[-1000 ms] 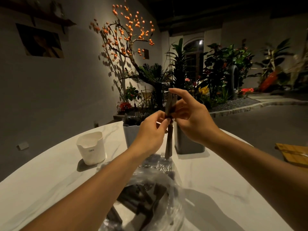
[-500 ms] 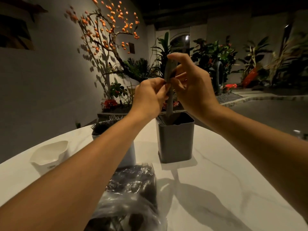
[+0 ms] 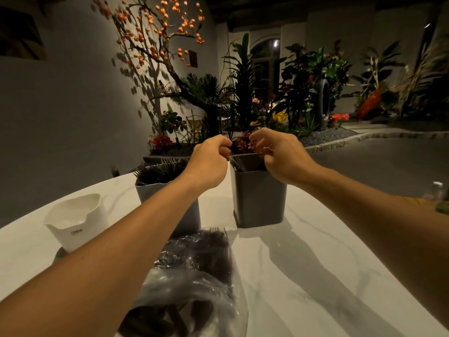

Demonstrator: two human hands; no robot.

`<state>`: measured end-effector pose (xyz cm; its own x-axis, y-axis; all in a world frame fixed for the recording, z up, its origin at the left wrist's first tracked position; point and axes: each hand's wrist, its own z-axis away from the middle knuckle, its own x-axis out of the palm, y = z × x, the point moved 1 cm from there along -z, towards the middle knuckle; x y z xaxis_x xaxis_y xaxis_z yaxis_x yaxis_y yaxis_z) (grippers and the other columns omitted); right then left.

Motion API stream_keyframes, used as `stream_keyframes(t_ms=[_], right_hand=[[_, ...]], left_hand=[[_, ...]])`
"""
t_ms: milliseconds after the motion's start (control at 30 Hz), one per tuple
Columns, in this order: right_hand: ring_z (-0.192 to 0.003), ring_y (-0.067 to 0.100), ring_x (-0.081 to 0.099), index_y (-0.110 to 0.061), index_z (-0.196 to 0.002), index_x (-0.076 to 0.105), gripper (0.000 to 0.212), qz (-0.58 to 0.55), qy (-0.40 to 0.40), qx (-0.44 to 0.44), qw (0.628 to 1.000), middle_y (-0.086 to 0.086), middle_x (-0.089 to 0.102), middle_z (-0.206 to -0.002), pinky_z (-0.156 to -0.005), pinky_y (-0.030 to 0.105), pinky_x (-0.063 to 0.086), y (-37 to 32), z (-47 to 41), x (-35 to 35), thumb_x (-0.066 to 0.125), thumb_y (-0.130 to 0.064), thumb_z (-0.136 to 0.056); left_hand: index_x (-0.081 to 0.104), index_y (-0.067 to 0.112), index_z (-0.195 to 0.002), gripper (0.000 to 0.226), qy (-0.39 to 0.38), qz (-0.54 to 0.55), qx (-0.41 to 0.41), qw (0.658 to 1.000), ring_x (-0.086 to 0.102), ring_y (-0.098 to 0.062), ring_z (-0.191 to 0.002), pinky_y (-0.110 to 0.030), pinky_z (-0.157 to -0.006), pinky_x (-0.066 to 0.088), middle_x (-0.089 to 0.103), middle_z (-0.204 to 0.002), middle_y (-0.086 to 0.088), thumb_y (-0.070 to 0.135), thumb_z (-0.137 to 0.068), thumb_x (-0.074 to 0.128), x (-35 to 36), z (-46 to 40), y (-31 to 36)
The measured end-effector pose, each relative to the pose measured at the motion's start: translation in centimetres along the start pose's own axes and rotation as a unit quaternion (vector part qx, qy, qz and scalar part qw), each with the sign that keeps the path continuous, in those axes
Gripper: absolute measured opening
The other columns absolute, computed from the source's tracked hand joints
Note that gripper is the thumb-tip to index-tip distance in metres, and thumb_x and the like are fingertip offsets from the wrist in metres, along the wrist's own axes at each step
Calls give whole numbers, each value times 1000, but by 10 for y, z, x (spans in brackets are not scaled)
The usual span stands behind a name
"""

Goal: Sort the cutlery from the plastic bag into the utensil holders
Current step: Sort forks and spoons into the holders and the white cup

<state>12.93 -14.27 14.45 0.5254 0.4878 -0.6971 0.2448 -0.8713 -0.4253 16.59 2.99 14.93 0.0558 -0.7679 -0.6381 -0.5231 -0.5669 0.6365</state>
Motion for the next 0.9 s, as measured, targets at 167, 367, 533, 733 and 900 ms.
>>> stream_keyframes(t_ms=[167,367,533,733,900], right_hand=[[-93,17,64,-20,-116,67,28,-33,8,-39,999,0,69,-105,-86,41,57,-40,28,-8,57,-8,-93],[-86,3,63,-22,-102,70,9,-71,-114,-94,986,-11,67,-93,-80,26,58,-106,77,-4,64,-19,-95],[-79,5,70,-16,-103,75,14,-54,-323,-91,941,-8,73,-90,-75,21,58,-145,121,10,64,-18,-94],[-89,22,63,-14,-107,73,23,117,-413,-88,899,6,69,-99,-79,32,54,-153,169,71,53,-17,-96],[-86,16,56,-14,-118,68,26,224,-302,-109,920,4,66,-104,-75,25,47,-147,185,75,66,-16,-92]], left_hand=[[61,13,-127,46,4,4,16,1000,61,-20,-105,-39,-95,54,65,-112,-4,-9,-95,36,-26,42,11],[59,19,-122,32,8,-10,1,1000,65,-18,-95,-43,-88,57,66,-100,0,4,-102,39,-62,107,6],[59,19,-102,16,14,-29,-24,999,68,-14,-65,-36,-62,61,69,-76,-2,18,-105,43,-79,163,-13],[68,16,-82,29,-44,-94,-74,992,69,-13,-67,-25,-59,56,70,-75,-1,23,-102,49,-69,223,-61],[62,26,-116,27,-64,-187,-47,979,58,-18,-110,-36,-97,50,60,-121,5,10,-94,57,-68,252,-91]])
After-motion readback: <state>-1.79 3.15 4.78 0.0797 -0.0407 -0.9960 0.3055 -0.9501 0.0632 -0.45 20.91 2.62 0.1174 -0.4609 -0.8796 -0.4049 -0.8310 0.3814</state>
